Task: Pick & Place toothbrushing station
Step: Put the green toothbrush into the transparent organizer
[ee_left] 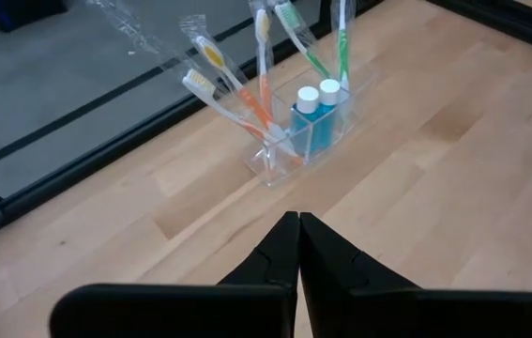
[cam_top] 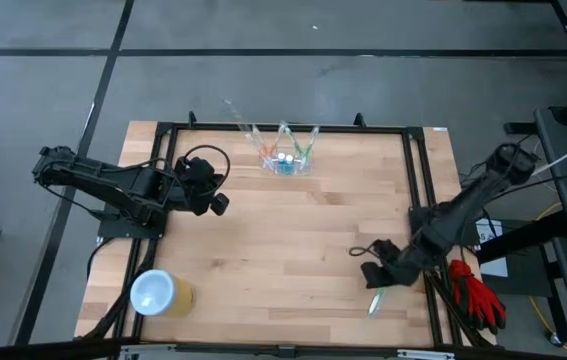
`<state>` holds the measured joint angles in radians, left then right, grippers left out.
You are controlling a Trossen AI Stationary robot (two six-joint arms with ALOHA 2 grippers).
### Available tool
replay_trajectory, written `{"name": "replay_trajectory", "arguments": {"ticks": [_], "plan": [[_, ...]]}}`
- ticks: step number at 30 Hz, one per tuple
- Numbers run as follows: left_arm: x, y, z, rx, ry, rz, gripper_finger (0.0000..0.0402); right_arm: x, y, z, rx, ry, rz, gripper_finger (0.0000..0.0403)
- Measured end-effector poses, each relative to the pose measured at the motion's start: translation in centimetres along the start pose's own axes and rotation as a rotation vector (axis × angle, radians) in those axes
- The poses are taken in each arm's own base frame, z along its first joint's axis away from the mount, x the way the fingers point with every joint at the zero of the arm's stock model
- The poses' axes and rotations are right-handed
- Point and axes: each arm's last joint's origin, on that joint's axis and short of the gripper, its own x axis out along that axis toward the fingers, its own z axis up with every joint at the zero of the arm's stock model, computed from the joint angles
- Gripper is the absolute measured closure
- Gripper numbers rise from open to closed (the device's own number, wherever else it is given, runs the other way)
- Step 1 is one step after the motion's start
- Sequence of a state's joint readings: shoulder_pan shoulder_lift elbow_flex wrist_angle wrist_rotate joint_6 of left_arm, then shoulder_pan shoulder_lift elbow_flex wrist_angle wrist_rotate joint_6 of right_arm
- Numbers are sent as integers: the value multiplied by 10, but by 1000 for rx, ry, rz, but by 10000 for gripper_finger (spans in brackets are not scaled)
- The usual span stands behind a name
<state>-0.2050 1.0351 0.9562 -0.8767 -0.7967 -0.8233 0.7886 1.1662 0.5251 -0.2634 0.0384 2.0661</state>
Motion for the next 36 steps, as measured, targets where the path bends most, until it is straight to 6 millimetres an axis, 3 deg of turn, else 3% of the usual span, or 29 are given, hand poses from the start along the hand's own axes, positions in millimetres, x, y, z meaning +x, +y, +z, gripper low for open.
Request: {"name": "replay_trajectory", "arguments": {"ticks": [6, 13, 20, 27, 36], "plan": [[0, 0, 0, 21, 2, 1, 399, 1, -14, -21, 117, -17, 7, 273], [4, 3, 3, 15, 1, 23, 398, 5, -15, -10, 149, -46, -83, 271], [4, 3, 3, 14, 0, 24, 396, 9, -25, -17, 122, 32, -201, 270], [4, 4, 3, 18, -12, 36, 398, 7, -38, -8, 109, -83, -333, 270], [4, 3, 3, 22, -14, 34, 399, 22, -37, 3, 110, -190, -343, 270]]}}
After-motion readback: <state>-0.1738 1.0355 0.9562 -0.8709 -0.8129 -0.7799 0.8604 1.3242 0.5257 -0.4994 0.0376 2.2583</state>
